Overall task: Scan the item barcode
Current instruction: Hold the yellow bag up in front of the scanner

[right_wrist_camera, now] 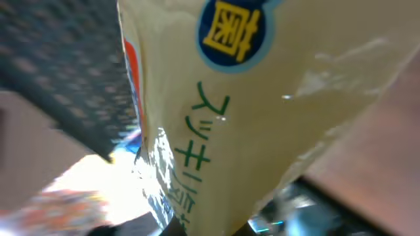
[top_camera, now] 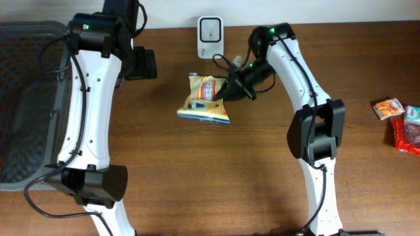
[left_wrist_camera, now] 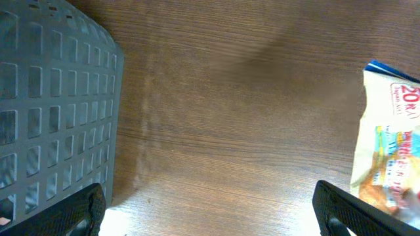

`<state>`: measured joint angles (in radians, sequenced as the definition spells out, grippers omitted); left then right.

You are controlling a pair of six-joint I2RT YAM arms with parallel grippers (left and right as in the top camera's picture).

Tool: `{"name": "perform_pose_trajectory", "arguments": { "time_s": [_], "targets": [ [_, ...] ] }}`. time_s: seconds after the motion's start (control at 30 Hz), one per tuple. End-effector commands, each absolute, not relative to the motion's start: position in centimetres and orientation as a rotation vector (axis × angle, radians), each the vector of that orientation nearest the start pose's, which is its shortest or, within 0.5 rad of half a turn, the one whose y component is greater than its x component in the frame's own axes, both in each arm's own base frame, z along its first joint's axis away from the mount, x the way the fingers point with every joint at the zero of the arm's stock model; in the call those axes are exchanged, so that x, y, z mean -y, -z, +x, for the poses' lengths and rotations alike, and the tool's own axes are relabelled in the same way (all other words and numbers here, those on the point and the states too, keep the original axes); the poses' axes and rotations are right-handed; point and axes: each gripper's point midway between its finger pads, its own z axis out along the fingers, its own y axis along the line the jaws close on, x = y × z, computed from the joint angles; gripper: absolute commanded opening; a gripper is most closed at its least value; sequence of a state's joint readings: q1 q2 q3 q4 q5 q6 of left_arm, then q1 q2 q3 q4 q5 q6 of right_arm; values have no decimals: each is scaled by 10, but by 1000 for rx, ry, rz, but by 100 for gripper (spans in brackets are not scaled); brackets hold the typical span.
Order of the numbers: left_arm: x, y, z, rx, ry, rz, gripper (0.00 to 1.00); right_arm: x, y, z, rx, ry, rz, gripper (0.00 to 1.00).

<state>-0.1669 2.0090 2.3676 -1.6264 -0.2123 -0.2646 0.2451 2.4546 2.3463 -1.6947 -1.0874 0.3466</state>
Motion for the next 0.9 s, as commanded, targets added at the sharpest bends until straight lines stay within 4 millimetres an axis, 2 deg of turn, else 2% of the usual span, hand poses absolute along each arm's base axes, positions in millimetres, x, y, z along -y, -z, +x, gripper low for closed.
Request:
{"name": "perform_pose_trajectory", "arguments": {
  "time_s": [0.0,0.07,0.1,0.37,0.57,0.63,0.67,0.7,0.73,0.8,0.83,0.87],
  "targets": [
    [33,-265,413,-2785,-189,-177,99,-280,-225,390,-2942,-2263,555,4],
    [33,-265,413,-2785,-189,-177,99,-287,-241,391,-2883,-2423,665,4],
    [33,-265,413,-2785,-189,-177,99,-287,-242,391,-2889,-2438,724,4],
    [33,-265,413,-2785,-189,-177,99,-275,-240,399,-2868,-2418,760,4],
    [33,-265,413,-2785,-189,-177,99,-274,-241,400,-2862,-2425,763,4],
    [33,-265,413,-2785,-189,-177,99,-274,-237,402,-2864,-2387,695,4],
    [33,-265,413,-2785,-189,-177,99,-274,-231,404,-2879,-2337,654,4],
    [33,-265,413,-2785,-189,-177,99,-270,-214,413,-2913,-2170,548,4],
    [33,-265,413,-2785,-189,-177,99,-262,-189,433,-2913,-1915,379,4],
    [33,-265,413,-2785,-189,-177,99,-232,-146,458,-2965,-1433,272,4],
    [33,-265,413,-2785,-189,-177,99,-225,-139,468,-2942,-1342,209,4],
    [33,-265,413,-2785,-189,-177,99,-224,-140,475,-2899,-1333,139,4]
  ]
}}
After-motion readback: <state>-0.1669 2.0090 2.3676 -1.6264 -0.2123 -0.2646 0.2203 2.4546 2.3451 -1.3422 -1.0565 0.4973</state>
